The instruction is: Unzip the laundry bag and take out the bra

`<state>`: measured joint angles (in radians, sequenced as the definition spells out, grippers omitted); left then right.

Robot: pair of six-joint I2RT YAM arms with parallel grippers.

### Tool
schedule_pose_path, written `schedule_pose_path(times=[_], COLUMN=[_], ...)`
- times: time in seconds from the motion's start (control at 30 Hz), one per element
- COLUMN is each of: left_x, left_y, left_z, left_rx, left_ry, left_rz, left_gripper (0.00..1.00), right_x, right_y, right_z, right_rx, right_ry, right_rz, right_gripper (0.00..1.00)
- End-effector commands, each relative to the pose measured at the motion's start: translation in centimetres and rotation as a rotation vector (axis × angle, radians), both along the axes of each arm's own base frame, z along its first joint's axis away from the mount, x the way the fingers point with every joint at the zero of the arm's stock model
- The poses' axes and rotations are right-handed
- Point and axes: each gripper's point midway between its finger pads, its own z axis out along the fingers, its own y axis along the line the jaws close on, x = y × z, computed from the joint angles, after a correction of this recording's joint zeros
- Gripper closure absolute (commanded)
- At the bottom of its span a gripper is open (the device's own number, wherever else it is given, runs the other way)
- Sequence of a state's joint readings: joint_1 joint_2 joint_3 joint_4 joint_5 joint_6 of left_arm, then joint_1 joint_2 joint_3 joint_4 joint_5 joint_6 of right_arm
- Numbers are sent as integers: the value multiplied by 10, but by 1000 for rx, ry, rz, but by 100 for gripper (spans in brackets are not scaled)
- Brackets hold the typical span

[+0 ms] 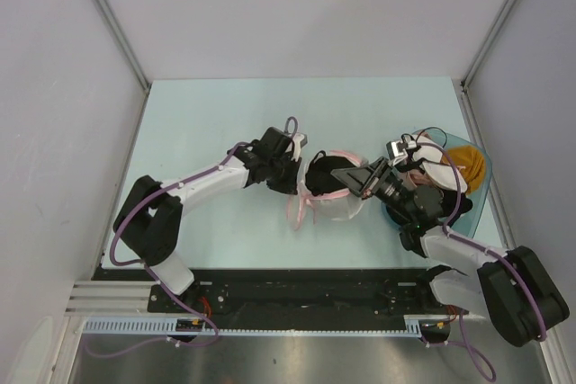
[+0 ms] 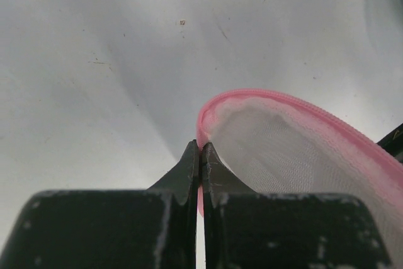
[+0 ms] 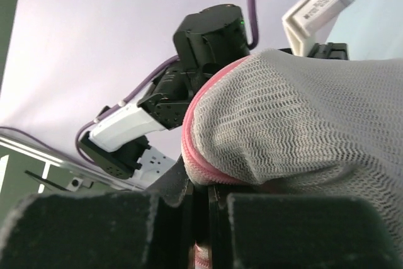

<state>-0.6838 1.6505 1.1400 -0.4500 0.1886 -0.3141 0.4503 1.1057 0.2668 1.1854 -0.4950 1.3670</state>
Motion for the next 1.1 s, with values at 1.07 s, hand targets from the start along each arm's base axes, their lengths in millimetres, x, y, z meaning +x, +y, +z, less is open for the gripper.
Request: schedule_pose_path(times=[1.07], left_x=[41], left_y=[24], left_z=[94], left_rx=[-40], left_ry=[-229], left_rz=[97], left_gripper=[99], right_x=[-45], right_y=[25], right_z=[82], right_rx=[-100], right_ry=[-329], right_rz=[162], right_gripper=[100])
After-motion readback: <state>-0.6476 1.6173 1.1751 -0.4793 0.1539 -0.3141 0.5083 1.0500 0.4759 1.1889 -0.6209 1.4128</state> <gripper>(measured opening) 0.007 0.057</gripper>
